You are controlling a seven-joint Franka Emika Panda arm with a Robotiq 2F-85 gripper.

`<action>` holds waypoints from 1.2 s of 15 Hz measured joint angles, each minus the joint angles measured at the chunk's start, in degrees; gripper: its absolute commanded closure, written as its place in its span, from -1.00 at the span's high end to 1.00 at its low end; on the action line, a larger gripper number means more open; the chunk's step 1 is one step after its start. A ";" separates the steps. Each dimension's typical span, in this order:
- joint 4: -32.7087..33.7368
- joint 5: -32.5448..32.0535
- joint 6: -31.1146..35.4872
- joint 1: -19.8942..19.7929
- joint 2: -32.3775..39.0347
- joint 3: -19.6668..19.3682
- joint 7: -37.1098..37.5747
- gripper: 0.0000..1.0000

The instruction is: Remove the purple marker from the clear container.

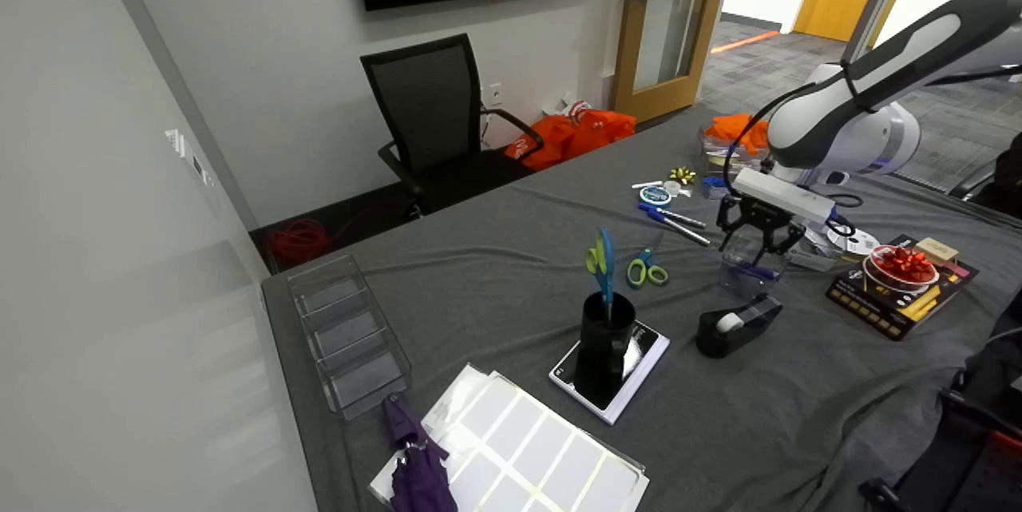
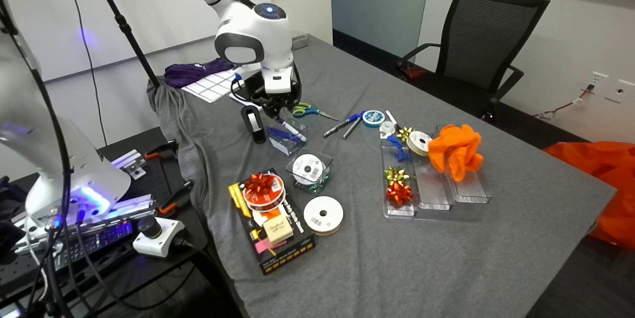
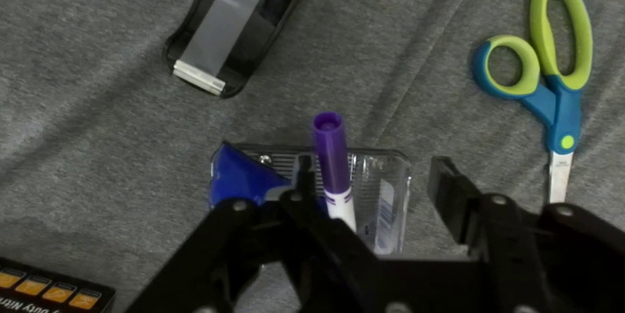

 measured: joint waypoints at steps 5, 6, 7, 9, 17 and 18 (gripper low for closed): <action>0.55 -1.15 0.77 0.24 1.47 -1.22 -0.01 -0.39; 0.55 -1.50 1.03 0.25 1.72 -1.47 -0.12 -0.38; 0.55 -1.81 1.33 0.25 1.99 -1.68 -0.23 -0.38; 0.55 -2.39 2.28 0.26 2.64 -2.07 -0.62 -0.32; 0.55 -2.69 6.21 0.35 4.50 -2.46 -2.15 0.05; 0.56 -2.40 6.22 0.35 4.41 -2.41 -2.28 -0.18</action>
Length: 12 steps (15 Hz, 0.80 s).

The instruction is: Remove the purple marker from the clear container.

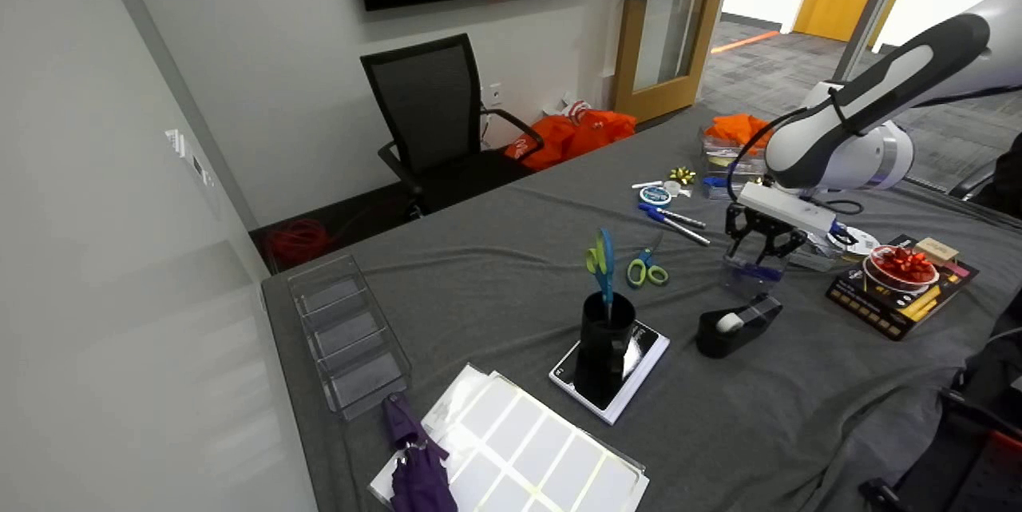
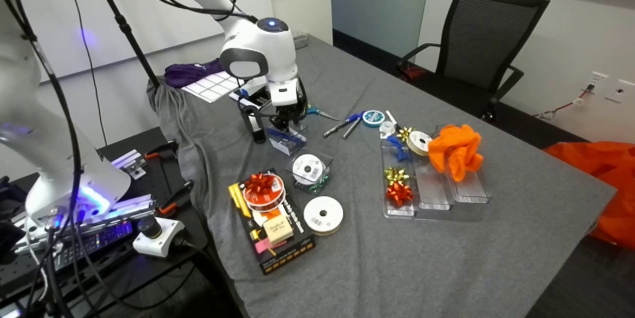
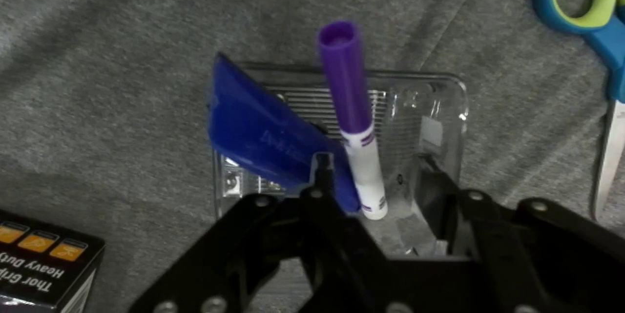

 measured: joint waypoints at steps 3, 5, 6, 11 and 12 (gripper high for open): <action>0.00 1.03 0.15 -0.02 -0.03 0.13 -0.88 -0.68; 0.00 1.54 0.68 -0.02 0.45 0.29 -1.55 -0.99; 0.00 1.56 0.98 -0.02 0.81 0.35 -1.70 -0.99; 0.01 1.50 1.46 0.00 1.11 0.40 -2.08 -0.92; 0.01 1.45 1.46 0.04 1.11 0.37 -2.08 -0.92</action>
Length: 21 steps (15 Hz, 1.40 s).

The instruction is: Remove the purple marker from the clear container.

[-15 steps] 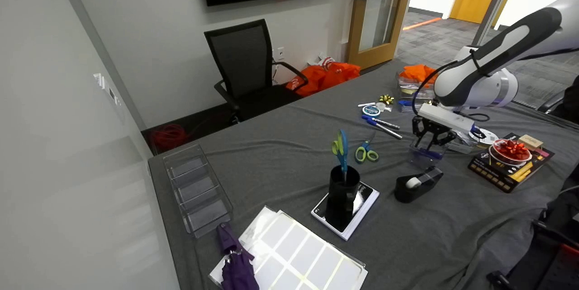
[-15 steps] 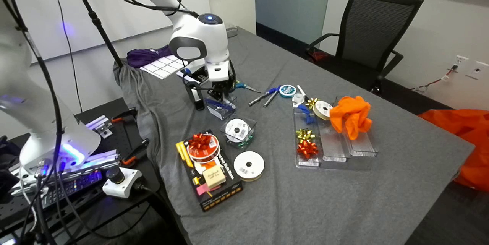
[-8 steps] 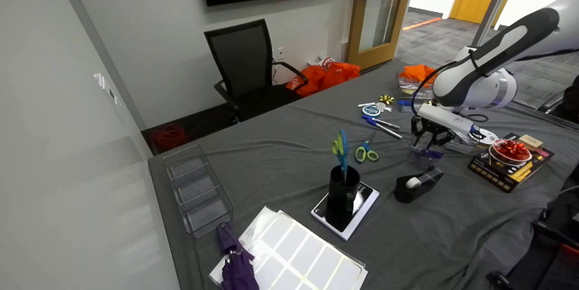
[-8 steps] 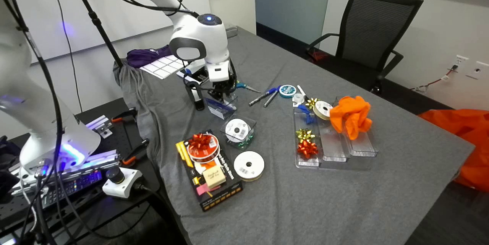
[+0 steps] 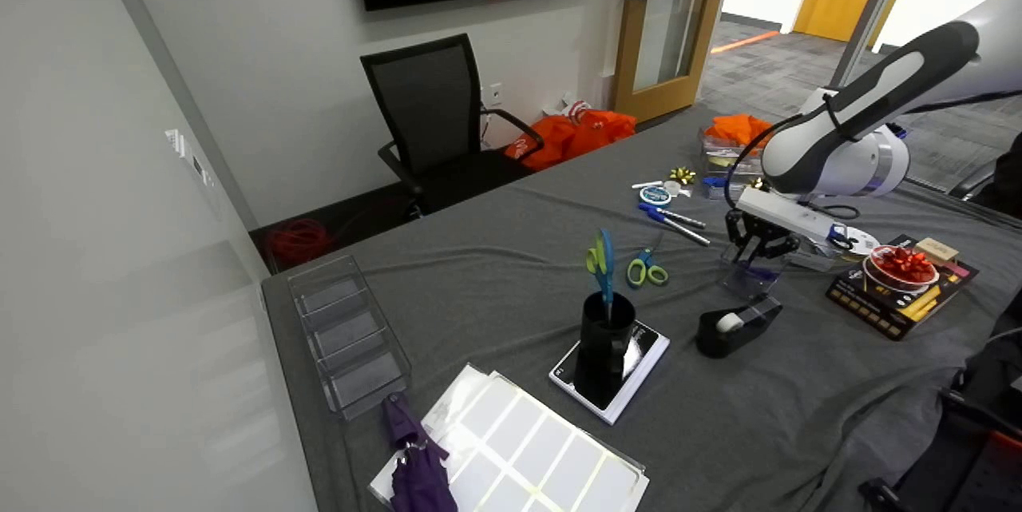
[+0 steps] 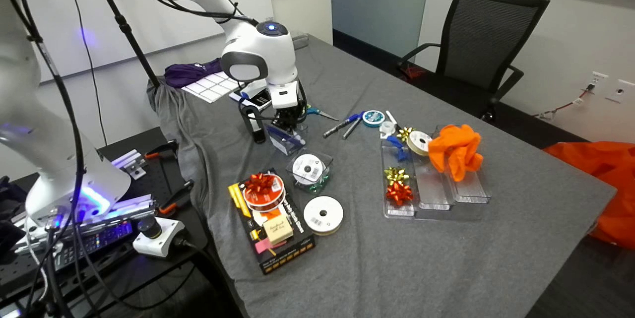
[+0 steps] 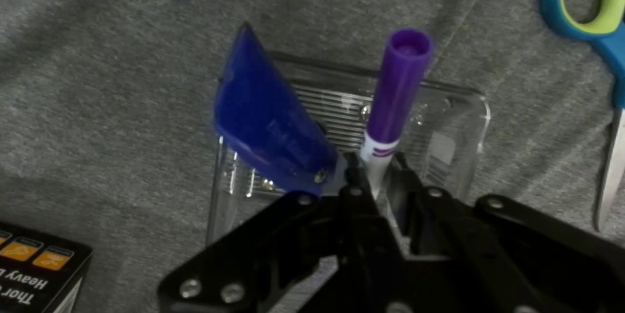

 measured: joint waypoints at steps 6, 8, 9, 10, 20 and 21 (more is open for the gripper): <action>-0.06 -0.34 -1.87 0.24 -1.04 -0.73 0.00 -0.92; -0.09 -0.45 -4.80 0.24 -2.95 -1.22 0.00 -0.92; -0.10 -0.45 -6.53 0.24 -4.14 -1.44 0.01 -0.92; -0.09 -0.45 -8.58 0.24 -5.52 -1.62 0.12 -0.92; 3.93 -0.22 -22.28 0.70 -17.87 -0.94 3.82 -0.92; 4.78 -0.22 -21.96 0.87 -17.80 -0.82 3.29 -0.92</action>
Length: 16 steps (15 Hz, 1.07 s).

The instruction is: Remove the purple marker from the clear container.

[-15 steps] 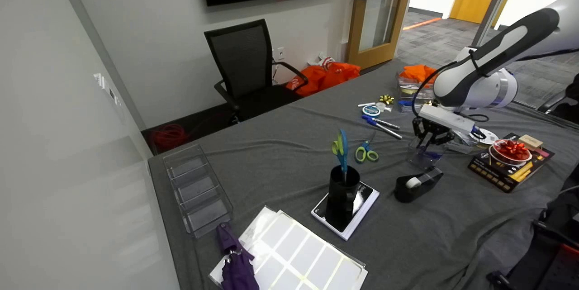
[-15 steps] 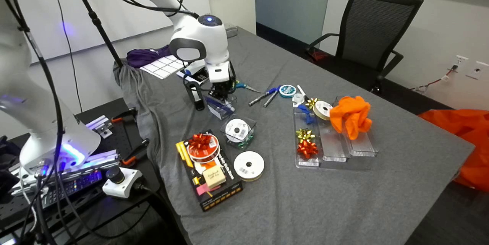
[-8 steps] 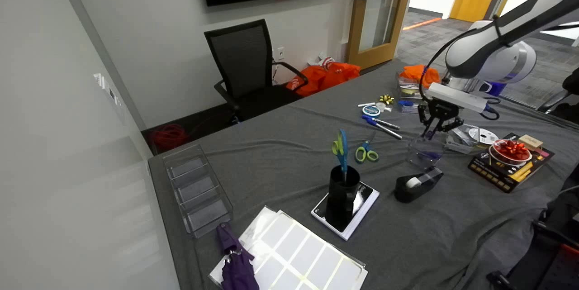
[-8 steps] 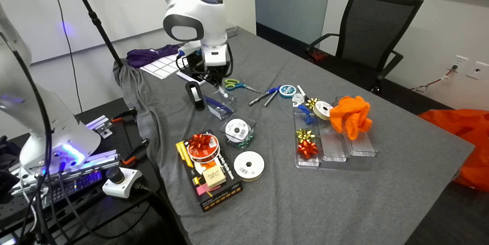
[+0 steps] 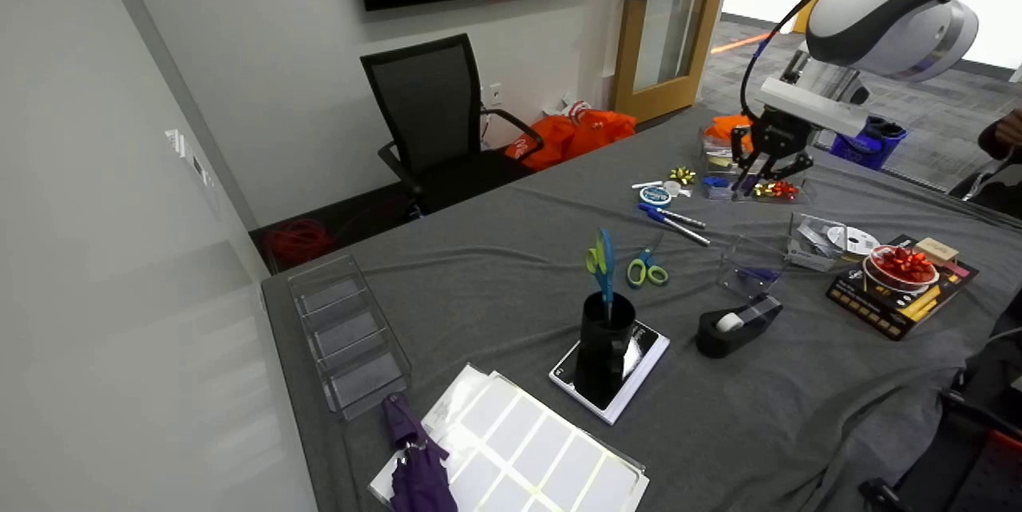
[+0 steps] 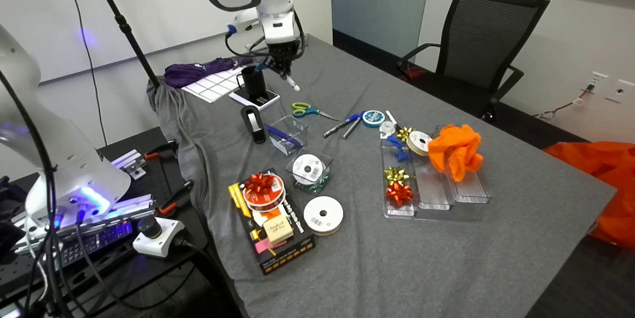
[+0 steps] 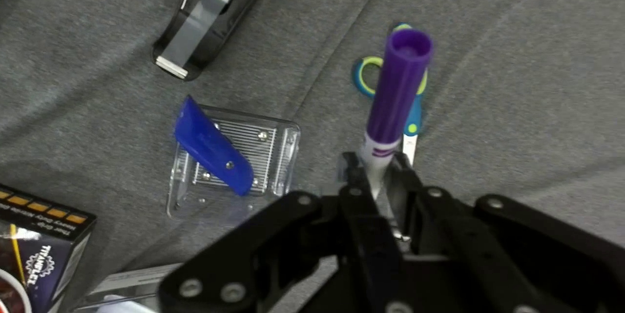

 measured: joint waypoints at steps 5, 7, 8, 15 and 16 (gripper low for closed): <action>3.06 -0.05 9.49 0.92 4.67 0.82 -2.90 -0.92; 4.86 -0.84 14.30 1.50 8.86 1.02 -3.58 -0.92; 5.96 -1.49 16.31 1.76 11.17 1.08 -4.22 -0.92; 15.87 -4.54 21.99 2.44 24.82 1.10 -8.30 -0.92; 17.09 -4.78 22.00 2.44 26.10 1.06 -8.79 -0.92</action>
